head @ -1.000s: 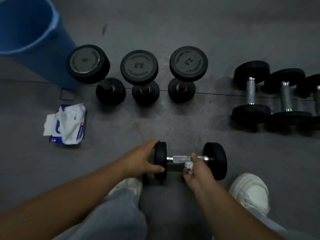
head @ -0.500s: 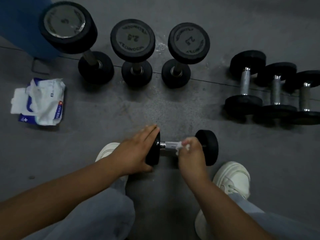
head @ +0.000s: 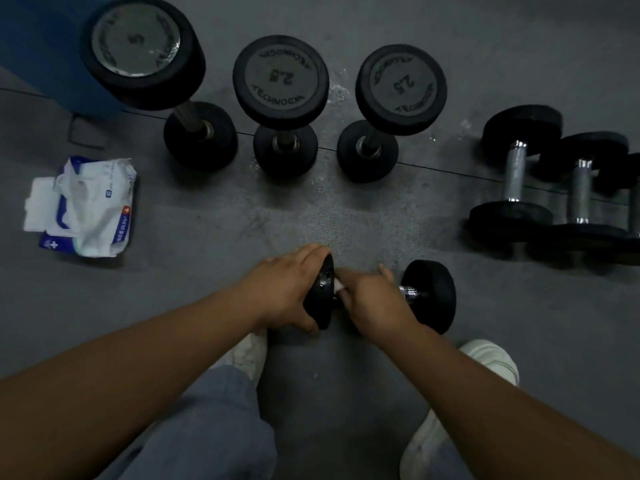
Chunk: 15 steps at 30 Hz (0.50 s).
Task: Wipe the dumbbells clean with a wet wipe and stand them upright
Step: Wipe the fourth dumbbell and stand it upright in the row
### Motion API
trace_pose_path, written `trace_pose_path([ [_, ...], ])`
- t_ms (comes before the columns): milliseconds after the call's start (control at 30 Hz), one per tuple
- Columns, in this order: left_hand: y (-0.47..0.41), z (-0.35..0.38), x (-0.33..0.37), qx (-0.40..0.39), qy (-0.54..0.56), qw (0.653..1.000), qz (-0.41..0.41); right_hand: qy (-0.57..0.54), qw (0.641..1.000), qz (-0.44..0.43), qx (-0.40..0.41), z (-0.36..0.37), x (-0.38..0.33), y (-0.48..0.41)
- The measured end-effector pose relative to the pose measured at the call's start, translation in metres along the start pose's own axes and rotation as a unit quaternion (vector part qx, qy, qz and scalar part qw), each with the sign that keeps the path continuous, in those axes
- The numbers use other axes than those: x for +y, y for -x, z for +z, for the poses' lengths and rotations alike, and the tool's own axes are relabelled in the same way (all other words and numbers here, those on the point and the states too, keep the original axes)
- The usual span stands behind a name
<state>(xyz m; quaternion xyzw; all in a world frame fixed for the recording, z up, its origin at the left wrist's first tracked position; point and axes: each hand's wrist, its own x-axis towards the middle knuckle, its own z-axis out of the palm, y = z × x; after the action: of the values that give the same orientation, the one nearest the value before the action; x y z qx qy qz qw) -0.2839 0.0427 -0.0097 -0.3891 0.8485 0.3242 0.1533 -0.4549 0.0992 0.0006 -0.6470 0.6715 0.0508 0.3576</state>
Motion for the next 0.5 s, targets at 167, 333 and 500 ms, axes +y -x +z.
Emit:
trace_pose_path([
  [167, 0.002, -0.003, 0.003, -0.029, -0.004, 1.0, -0.005, -0.12, 0.979, 0.062, 0.15, 0.019, -0.003, 0.0],
  [333, 0.001, -0.014, 0.006, -0.02, -0.038, 0.999, -0.003, -0.013, 0.993, 0.077, 0.089, 0.029, -0.018, 0.018],
  [500, 0.001, -0.026, 0.02, -0.006, -0.152, 0.988, 0.02, 0.038, 0.997, 0.049, 0.052, 0.029, -0.014, 0.015],
])
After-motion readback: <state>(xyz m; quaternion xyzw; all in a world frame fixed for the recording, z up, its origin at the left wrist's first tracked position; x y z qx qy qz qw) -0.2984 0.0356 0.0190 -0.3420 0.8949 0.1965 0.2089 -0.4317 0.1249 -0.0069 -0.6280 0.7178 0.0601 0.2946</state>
